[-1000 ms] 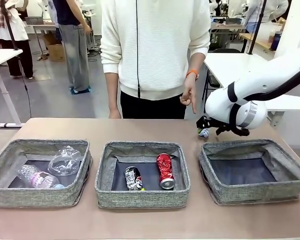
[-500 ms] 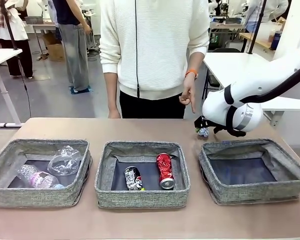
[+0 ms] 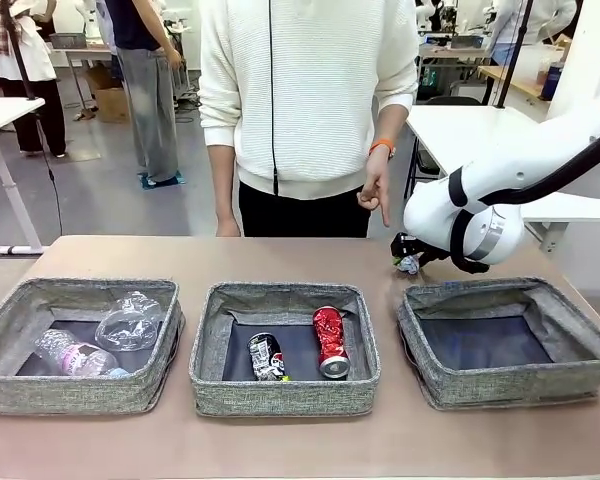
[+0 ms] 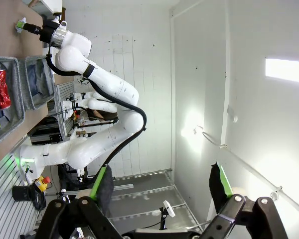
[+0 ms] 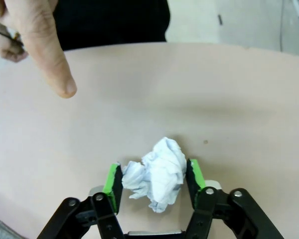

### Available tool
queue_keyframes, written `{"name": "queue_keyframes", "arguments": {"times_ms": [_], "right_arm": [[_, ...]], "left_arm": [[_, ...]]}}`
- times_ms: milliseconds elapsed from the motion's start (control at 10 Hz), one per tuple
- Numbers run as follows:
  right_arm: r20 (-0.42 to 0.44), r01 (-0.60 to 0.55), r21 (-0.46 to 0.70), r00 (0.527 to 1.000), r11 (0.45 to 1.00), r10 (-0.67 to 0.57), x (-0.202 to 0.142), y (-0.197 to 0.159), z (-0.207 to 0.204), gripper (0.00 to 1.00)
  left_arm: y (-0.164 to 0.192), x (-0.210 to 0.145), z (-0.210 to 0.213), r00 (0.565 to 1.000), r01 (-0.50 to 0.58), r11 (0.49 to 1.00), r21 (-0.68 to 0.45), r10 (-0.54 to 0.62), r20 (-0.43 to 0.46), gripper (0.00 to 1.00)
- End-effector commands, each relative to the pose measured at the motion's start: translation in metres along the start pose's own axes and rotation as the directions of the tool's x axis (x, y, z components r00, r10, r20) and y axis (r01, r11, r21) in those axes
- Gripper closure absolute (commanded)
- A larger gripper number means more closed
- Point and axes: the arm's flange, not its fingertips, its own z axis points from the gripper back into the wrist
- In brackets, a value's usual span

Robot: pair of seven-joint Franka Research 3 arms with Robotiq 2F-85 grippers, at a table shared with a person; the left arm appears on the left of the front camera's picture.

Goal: Sort the waste into the appropriate baskets.
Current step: Pick up the waste item pointed out by the person.

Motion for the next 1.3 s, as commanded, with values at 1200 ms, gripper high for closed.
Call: {"name": "queue_keyframes", "arguments": {"times_ms": [1200], "right_arm": [[-0.03, 0.078, 0.001, 0.996, 0.997, -0.078, 0.001, -0.015, 0.083, 1.0]], "left_arm": [[-0.004, -0.001, -0.004, 1.0, 0.005, 1.0, -0.017, -0.004, 0.005, 0.0]]}}
